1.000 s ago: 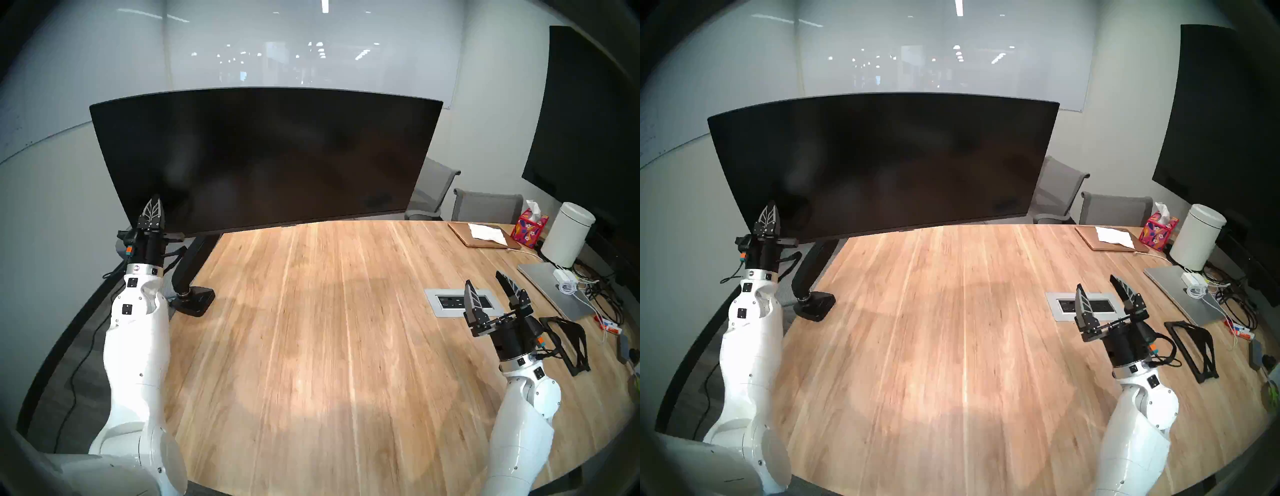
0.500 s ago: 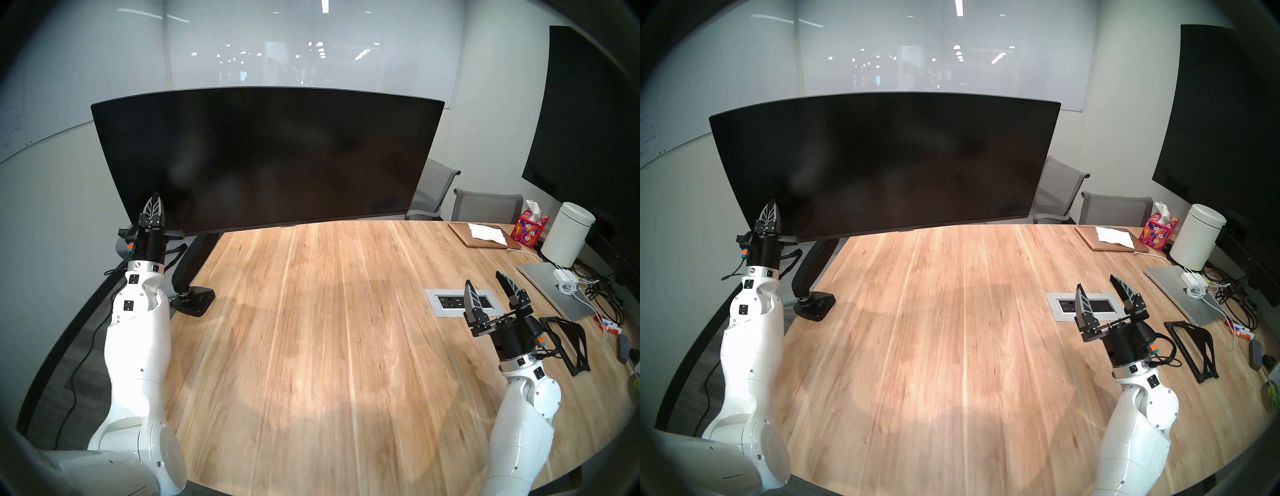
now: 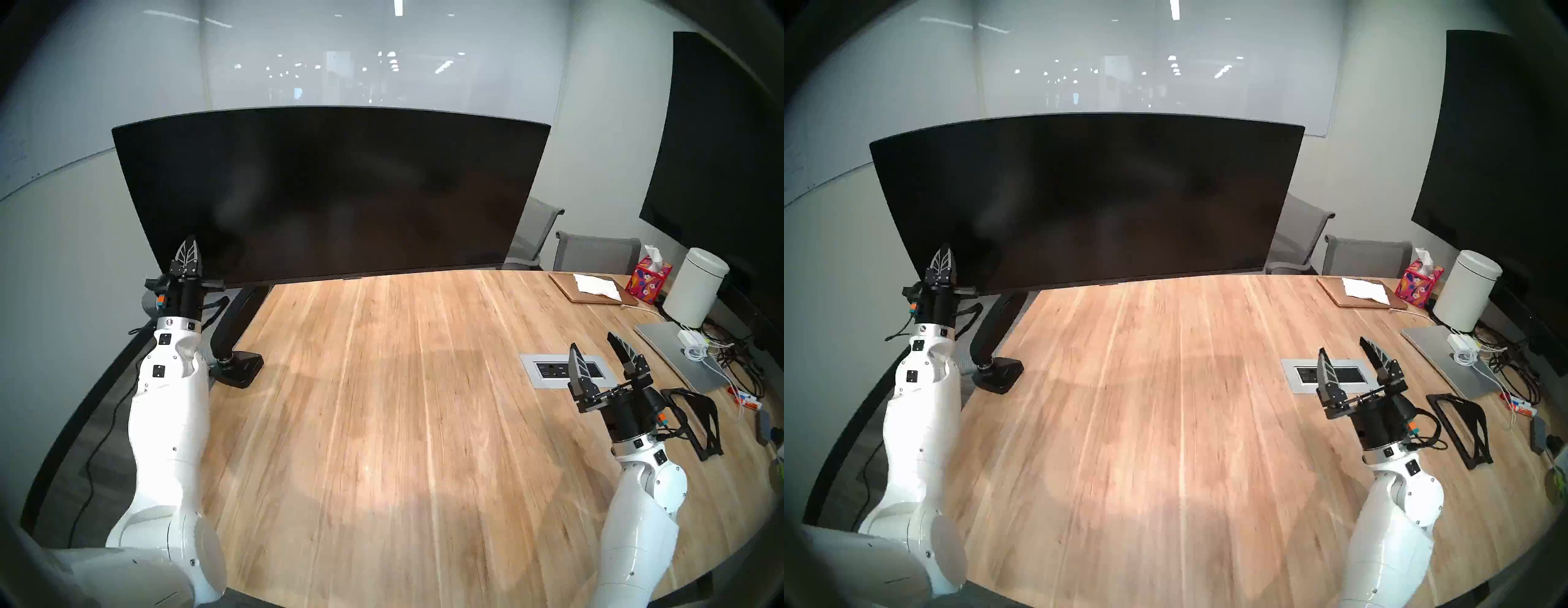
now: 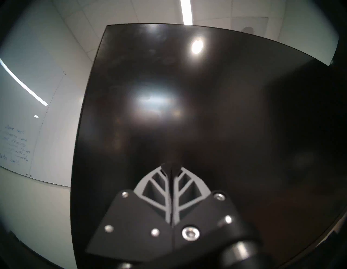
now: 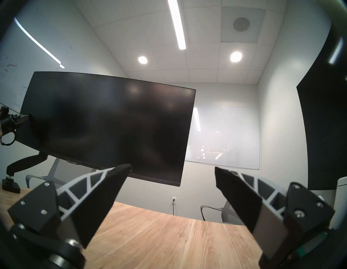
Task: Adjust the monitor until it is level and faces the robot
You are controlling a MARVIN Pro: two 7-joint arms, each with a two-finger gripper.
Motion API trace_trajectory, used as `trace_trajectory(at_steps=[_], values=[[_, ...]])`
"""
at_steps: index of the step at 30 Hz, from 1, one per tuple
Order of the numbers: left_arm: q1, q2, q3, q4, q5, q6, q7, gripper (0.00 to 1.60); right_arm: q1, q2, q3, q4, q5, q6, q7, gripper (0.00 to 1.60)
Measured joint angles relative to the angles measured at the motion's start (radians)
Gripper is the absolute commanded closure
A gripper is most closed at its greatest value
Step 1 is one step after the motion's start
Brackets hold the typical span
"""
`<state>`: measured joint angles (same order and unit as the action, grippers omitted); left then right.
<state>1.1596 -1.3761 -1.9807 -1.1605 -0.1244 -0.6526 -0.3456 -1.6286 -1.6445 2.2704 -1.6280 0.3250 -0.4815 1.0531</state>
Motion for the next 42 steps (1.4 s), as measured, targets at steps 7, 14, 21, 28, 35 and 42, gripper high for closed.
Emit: trace_trajectory(at_steps=[7, 14, 21, 28, 35, 42], values=[[-0.008, 0.004, 0.004, 0.012, 0.006, 0.000, 0.013, 1.60, 0.000, 0.000, 0.000, 0.000, 0.000, 0.000, 0.000, 0.00], [-0.016, 0.009, 0.007, 0.023, 0.010, 0.000, 0.018, 1.60, 0.000, 0.000, 0.000, 0.000, 0.000, 0.000, 0.000, 0.00], [-0.019, 0.012, 0.010, 0.027, 0.012, 0.000, 0.018, 1.60, 0.000, 0.000, 0.000, 0.000, 0.000, 0.000, 0.000, 0.00], [-0.014, 0.011, 0.010, 0.019, 0.012, 0.000, 0.015, 1.60, 0.000, 0.000, 0.000, 0.000, 0.000, 0.000, 0.000, 0.00], [0.003, 0.003, 0.010, -0.005, 0.003, 0.003, 0.006, 1.60, 0.000, 0.000, 0.000, 0.000, 0.000, 0.000, 0.000, 0.00], [0.018, -0.004, 0.010, -0.026, -0.020, 0.009, -0.009, 1.60, 0.000, 0.000, 0.000, 0.000, 0.000, 0.000, 0.000, 0.00]])
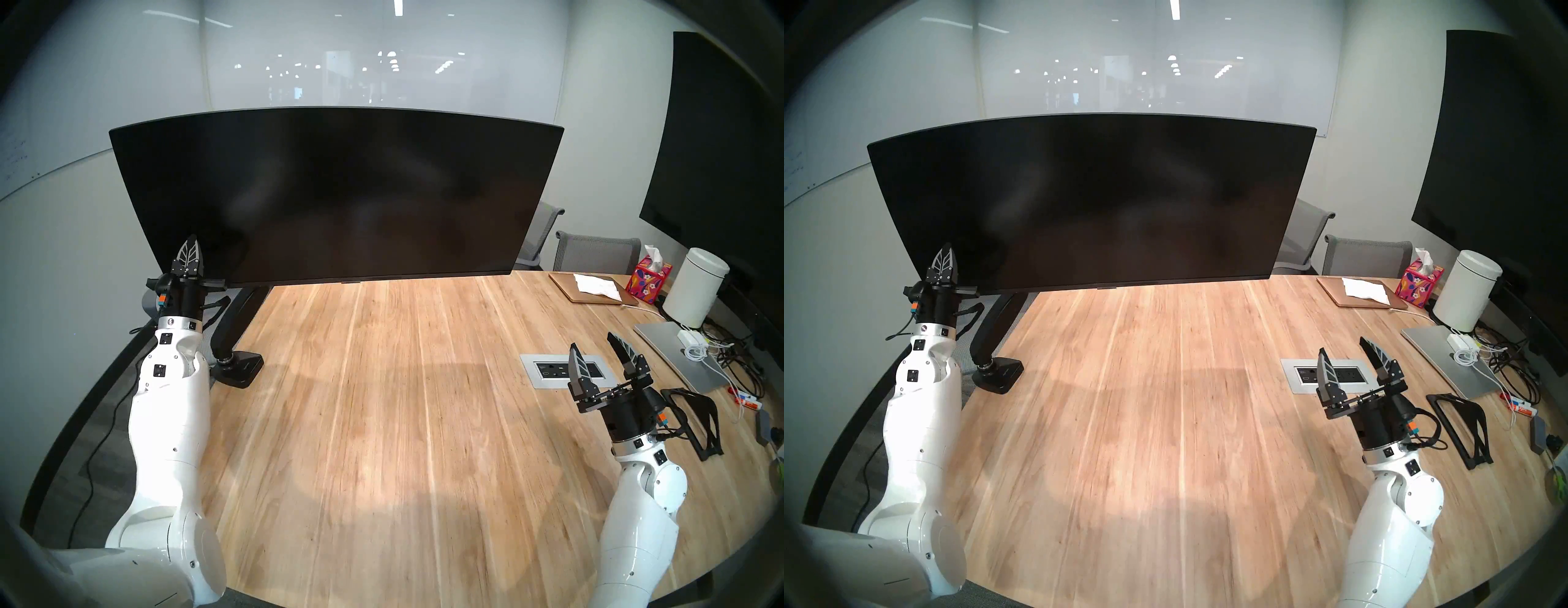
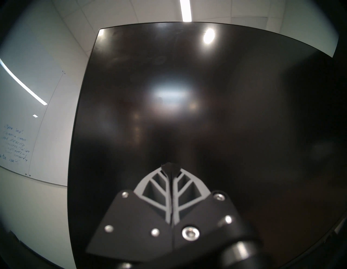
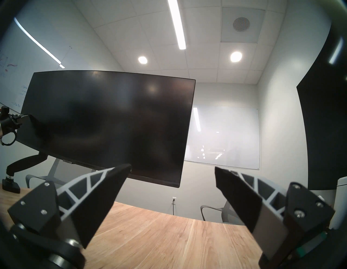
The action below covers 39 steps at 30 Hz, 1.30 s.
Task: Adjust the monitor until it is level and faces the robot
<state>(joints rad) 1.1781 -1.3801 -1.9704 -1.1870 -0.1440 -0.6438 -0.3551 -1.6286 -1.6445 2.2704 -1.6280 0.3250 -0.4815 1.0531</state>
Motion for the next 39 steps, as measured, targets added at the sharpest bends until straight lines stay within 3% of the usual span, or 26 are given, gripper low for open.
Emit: trace_trajectory(at_steps=[20, 39], values=[[0.114, -0.013, 0.018, -0.080, -0.056, -0.021, -0.105, 1.60, 0.000, 0.000, 0.000, 0.000, 0.000, 0.000, 0.000, 0.00], [0.320, 0.003, 0.027, -0.182, -0.134, -0.029, -0.292, 1.60, 0.000, 0.000, 0.000, 0.000, 0.000, 0.000, 0.000, 0.00]])
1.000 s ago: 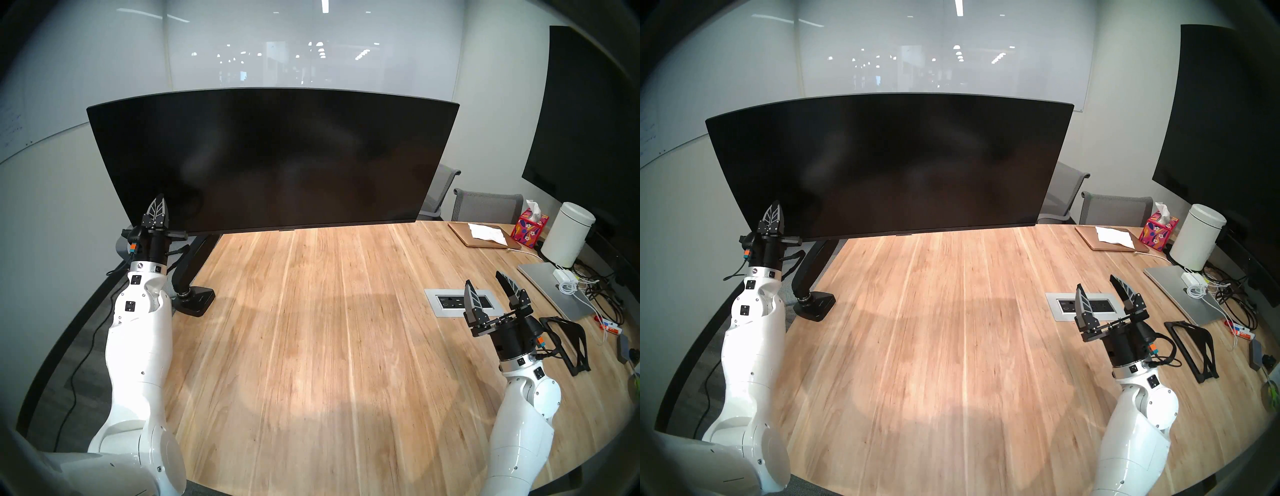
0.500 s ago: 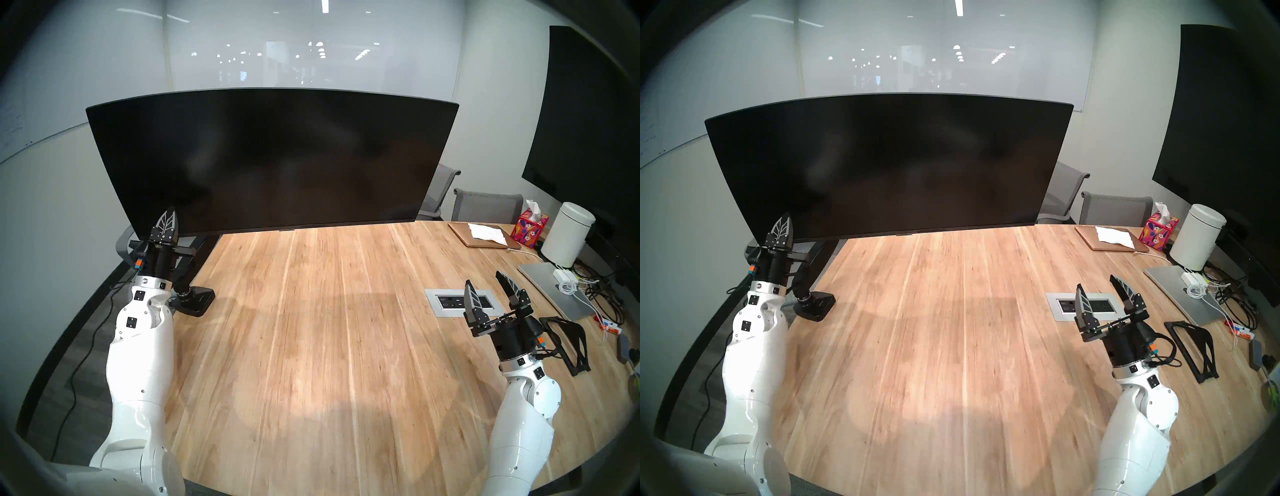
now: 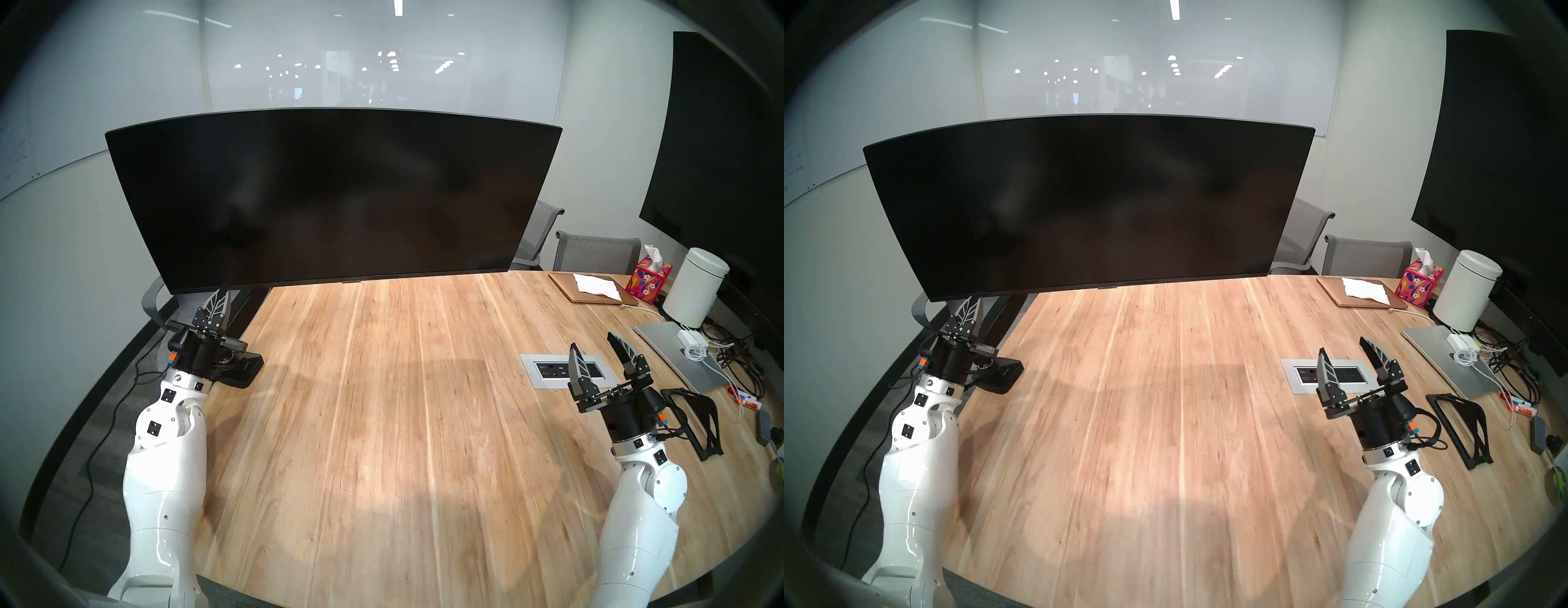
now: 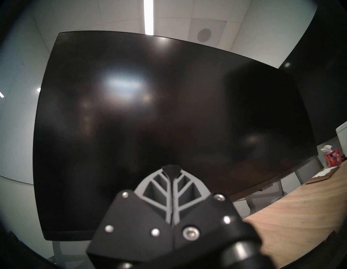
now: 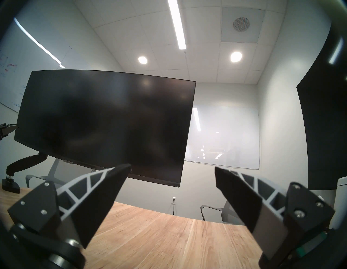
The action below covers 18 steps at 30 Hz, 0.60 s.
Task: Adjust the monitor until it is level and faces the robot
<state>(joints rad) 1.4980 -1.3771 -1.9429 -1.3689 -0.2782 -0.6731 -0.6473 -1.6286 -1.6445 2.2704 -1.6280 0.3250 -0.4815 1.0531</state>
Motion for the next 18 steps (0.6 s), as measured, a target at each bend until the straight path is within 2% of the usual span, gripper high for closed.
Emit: trace_trajectory(at_steps=[9, 18], values=[[0.069, 0.019, -0.001, -0.026, -0.024, 0.034, -0.071, 1.60, 0.000, 0.000, 0.000, 0.000, 0.000, 0.000, 0.000, 0.00], [0.111, 0.036, 0.027, -0.075, -0.047, 0.069, -0.154, 1.60, 0.000, 0.000, 0.000, 0.000, 0.000, 0.000, 0.000, 0.00]])
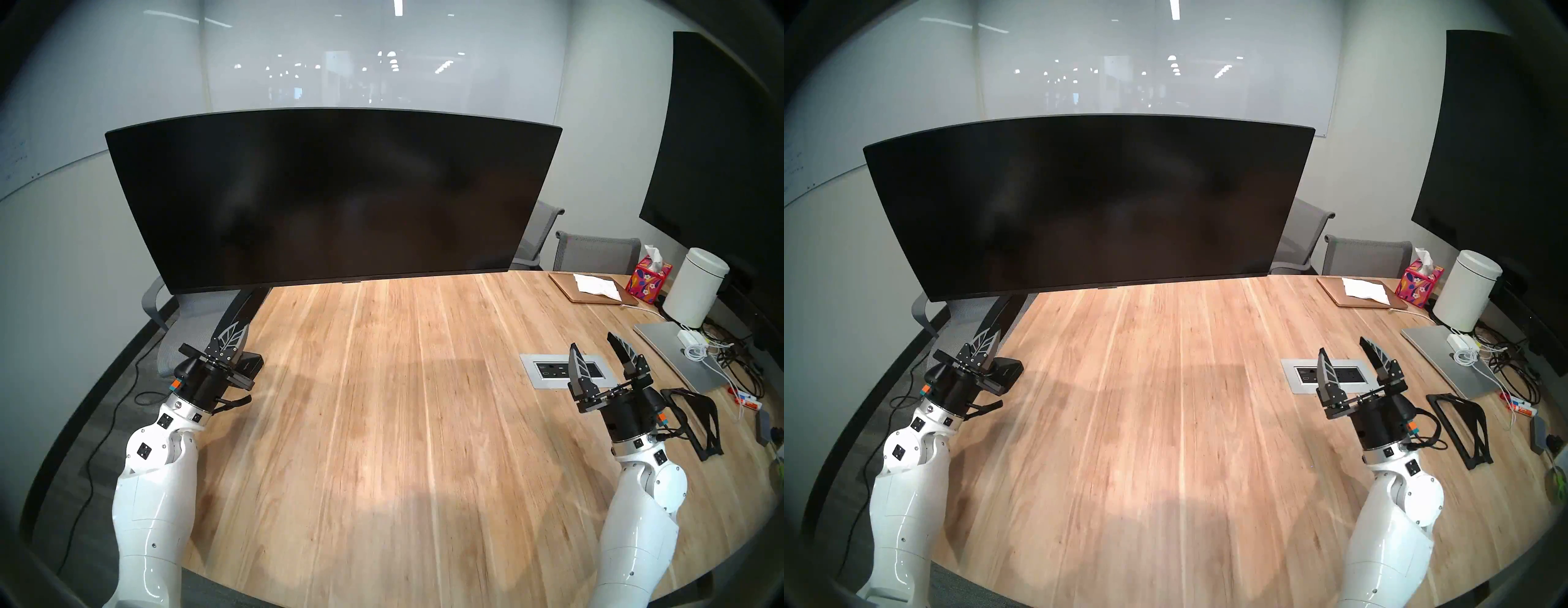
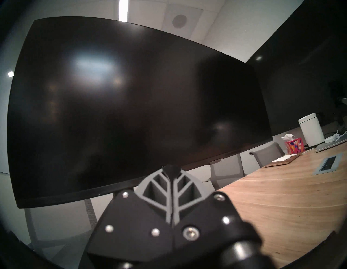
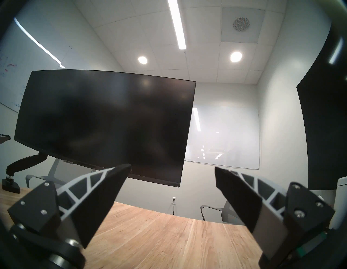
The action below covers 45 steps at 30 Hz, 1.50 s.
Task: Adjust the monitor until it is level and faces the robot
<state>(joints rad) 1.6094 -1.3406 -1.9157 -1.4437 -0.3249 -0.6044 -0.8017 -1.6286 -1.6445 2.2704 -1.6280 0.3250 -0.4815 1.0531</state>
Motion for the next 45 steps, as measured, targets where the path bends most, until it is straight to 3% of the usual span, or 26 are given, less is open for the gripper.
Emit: trace_trajectory(at_steps=[13, 29, 45], values=[[0.042, -0.014, 0.043, -0.087, 0.058, 0.032, -0.015, 1.60, 0.000, 0.000, 0.000, 0.000, 0.000, 0.000, 0.000, 0.00], [0.073, -0.048, 0.078, -0.162, 0.138, 0.084, 0.026, 1.60, 0.000, 0.000, 0.000, 0.000, 0.000, 0.000, 0.000, 0.00], [0.041, -0.035, 0.107, -0.160, 0.121, 0.077, -0.021, 1.60, 0.000, 0.000, 0.000, 0.000, 0.000, 0.000, 0.000, 0.00]])
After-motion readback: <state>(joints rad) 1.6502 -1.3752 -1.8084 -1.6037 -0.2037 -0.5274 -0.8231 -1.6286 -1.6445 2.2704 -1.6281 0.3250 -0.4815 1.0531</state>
